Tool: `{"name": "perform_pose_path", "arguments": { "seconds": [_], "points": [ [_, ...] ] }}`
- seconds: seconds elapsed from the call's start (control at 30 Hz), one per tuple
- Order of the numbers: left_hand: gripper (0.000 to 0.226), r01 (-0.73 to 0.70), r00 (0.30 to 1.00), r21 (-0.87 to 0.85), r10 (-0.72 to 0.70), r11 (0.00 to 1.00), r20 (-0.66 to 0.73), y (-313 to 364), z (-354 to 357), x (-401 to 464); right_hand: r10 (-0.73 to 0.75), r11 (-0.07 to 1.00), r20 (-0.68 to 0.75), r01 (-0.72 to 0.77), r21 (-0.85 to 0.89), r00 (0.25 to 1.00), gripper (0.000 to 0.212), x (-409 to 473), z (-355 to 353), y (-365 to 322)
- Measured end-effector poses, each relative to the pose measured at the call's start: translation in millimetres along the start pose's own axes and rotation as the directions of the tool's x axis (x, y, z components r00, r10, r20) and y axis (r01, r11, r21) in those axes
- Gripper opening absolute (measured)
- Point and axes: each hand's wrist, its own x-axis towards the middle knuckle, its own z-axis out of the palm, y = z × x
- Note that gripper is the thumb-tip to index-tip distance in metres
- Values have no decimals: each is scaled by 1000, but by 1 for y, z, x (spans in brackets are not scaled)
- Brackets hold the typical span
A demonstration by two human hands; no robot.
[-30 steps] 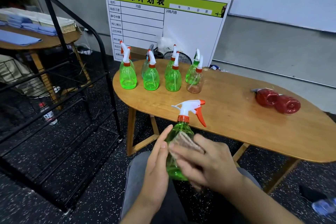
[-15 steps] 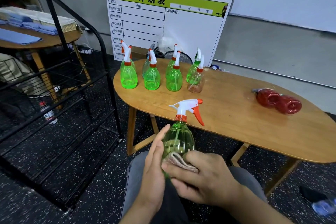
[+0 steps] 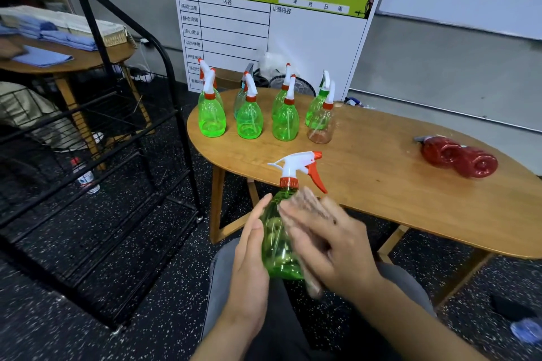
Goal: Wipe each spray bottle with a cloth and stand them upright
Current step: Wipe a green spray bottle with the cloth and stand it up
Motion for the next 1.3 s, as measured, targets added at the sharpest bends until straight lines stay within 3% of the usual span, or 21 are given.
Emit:
{"name": "perform_pose_path", "arguments": {
  "seconds": [0.13, 0.23, 0.3, 0.37, 0.47, 0.6, 0.73, 0.93, 1.13, 1.3],
  "points": [
    [44, -18, 1000, -4, 18, 1000, -7, 2, -1, -1, -330, 930, 131, 346, -123, 935, 31, -31, 2, -4],
    [44, -31, 999, 16, 31, 999, 12, 5, 2, -2, -379, 908, 114, 393, -148, 918, 29, -29, -2, -2],
    [44, -30, 999, 43, 29, 999, 27, 5, 4, -3, -292, 947, 39, 295, -125, 956, 27, -16, -4, 2],
    [41, -35, 999, 73, 32, 997, 36, 4, 4, -5, -92, 993, -55, 87, -82, 994, 29, -1, -5, 8],
    [55, -77, 995, 132, 66, 988, 81, 4, 2, -10, 183, 982, -101, -176, 73, 978, 35, 12, -2, 15],
    [85, -85, 989, 96, 73, 992, 126, 4, 0, -10, 228, 958, -85, -208, 198, 970, 31, 8, 1, 8],
    [73, -53, 990, 26, 49, 998, 136, 5, 0, -7, 332, 895, -116, -274, 352, 936, 30, -8, -1, 4],
    [57, -30, 994, -16, 32, 999, 105, 8, 3, -7, 484, 758, -39, -397, 517, 874, 27, -24, 1, -2],
    [42, -18, 995, -5, 19, 1000, 93, 10, 3, -7, 510, 746, -45, -416, 520, 859, 28, -20, -5, -4],
    [48, -2, 993, -7, 3, 1000, 117, 9, 4, -6, 529, 734, -28, -440, 517, 848, 32, -18, -6, 1]
  ]
}}
